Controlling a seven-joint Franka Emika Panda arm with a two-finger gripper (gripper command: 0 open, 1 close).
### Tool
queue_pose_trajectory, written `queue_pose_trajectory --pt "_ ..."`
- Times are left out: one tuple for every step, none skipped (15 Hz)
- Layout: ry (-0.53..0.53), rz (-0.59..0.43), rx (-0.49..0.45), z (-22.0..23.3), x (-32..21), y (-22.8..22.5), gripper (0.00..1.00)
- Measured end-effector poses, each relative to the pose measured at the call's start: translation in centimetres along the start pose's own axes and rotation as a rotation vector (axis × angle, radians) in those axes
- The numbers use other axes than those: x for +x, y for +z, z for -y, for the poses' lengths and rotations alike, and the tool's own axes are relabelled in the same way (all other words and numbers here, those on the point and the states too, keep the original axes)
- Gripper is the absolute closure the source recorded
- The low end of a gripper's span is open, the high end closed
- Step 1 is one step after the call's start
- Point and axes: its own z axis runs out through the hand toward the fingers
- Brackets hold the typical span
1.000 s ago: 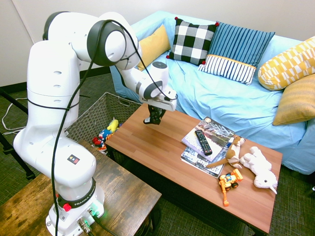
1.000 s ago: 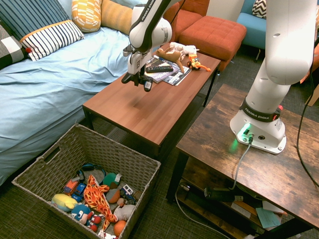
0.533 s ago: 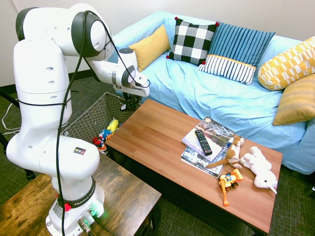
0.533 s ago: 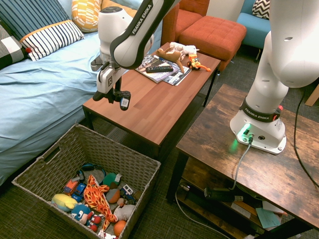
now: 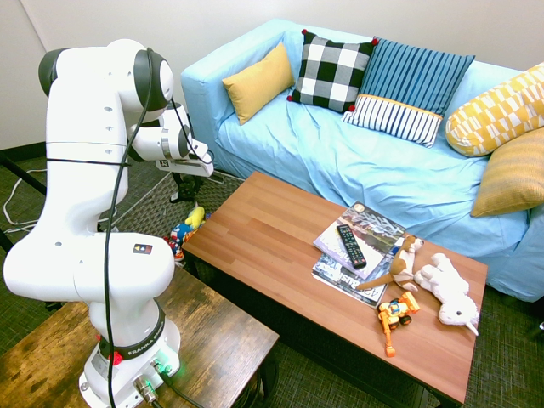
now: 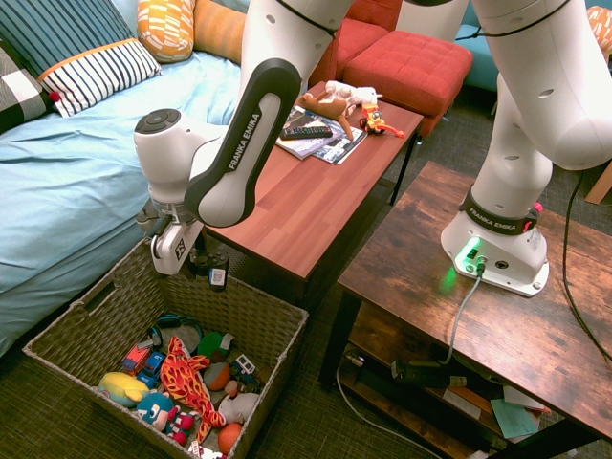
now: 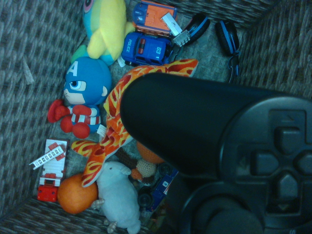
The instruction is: Put the gamepad in the basket
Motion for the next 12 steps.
queue_pose_trajectory --pt "0.000 -0.001 0.002 0.1 0.1 0.0 1.00" --pt "0.000 -0.001 0.003 0.4 0.2 0.3 1.00" --pt "-0.004 0.001 0.002 0.9 0.2 1.2 1.00" --pt "-0.012 0.005 0.000 1.8 -0.2 2.4 1.00" --pt "-0.020 0.011 0.000 3.0 -1.0 3.9 1.00" --pt "-0.024 0.019 0.002 4.3 -2.1 5.4 1.00" --pt "-0.025 0.030 0.003 5.6 -3.5 7.1 1.00" --pt "-0.022 0.041 0.000 6.4 -4.5 8.9 1.00" --pt "-0.013 0.058 -0.010 6.6 -5.2 11.3 1.00" --pt "-0.001 0.070 -0.022 6.5 -5.4 13.6 1.00" --pt "0.015 0.081 -0.036 6.0 -5.3 16.1 1.00" --pt "0.027 0.091 -0.047 5.8 -5.1 17.9 0.00"
